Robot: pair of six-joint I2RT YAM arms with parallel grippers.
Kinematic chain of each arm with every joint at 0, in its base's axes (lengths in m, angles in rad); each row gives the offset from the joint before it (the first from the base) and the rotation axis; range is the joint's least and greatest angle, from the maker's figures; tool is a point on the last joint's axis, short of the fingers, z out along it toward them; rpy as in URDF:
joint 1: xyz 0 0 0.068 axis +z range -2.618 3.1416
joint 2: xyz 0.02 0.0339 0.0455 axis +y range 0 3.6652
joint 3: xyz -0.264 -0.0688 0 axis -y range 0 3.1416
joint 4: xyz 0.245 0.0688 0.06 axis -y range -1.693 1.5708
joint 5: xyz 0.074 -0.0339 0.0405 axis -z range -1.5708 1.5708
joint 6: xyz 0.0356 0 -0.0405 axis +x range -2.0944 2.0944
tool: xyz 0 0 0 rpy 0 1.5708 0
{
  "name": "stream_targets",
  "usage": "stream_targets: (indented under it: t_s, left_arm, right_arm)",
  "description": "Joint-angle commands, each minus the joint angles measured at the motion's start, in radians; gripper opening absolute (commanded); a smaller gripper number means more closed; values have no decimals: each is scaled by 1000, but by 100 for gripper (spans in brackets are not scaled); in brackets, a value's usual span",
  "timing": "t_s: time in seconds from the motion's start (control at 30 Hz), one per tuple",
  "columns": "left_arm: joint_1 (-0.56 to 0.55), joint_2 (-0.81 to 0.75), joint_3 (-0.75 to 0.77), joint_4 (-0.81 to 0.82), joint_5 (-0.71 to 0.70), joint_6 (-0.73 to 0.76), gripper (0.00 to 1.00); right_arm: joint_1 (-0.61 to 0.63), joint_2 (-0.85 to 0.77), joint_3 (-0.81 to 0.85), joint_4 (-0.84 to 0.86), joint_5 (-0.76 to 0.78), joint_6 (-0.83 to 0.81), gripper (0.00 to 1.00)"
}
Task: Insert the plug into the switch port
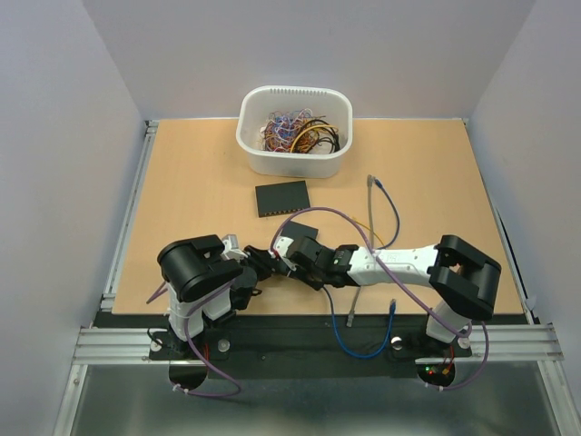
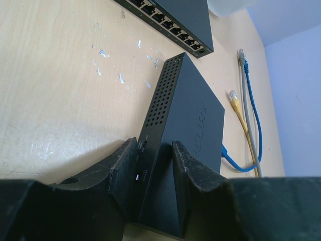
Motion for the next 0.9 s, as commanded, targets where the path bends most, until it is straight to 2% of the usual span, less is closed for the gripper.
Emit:
stream_targets:
  t_s: [0.0,0.03,0.07,0.1,0.13,0.17,0.27,0.37,0.4,0.43,0.47,0.5,0.57,0.67,0.77,0.87]
  left_arm:
    - [-155,52,-34,-278,628,-99,52]
    - [-152,47,-34,-280,626,-97,58]
    - [-152,36,-33,-286,626,-97,72]
    - [-151,30,-34,-307,620,-99,78]
    - [-146,22,-34,-315,619,-97,79]
    - [-146,4,-33,-319,617,-96,84]
    - [-136,-34,-71,-338,609,-96,90]
    - [-126,-74,-76,-375,603,-91,97]
    - [-126,-83,-77,-388,602,-89,98]
    - [-125,-94,-76,-414,597,-89,98]
    - [-120,-112,-76,-428,594,-83,99]
    - [-116,-122,-76,-440,594,-80,99]
    - [-97,-146,-71,-482,593,-65,99]
    - [-64,-177,-67,-531,596,-43,99]
    - [-33,-200,-64,-560,602,-17,99]
    - [-4,-226,-51,-595,615,12,99]
  right_arm:
    - [14,-28,64,803,-161,50,1]
    - [14,-36,53,803,-155,53,1]
    - [14,-46,42,803,-147,55,1]
    - [14,-52,23,803,-144,53,1]
    - [14,-55,13,803,-141,53,1]
    - [14,-63,3,803,-136,53,1]
    - [14,-60,-10,799,-147,53,2]
    - [14,-49,8,765,-162,55,9]
    - [14,-51,12,756,-161,53,14]
    - [14,-59,12,748,-159,55,26]
    - [14,-66,7,739,-156,55,31]
    - [14,-78,4,721,-145,55,41]
    - [14,-108,12,649,-131,90,50]
    - [16,-163,3,544,-95,101,57]
    - [16,-267,-42,520,-69,131,60]
    - [14,-380,-97,477,35,151,65]
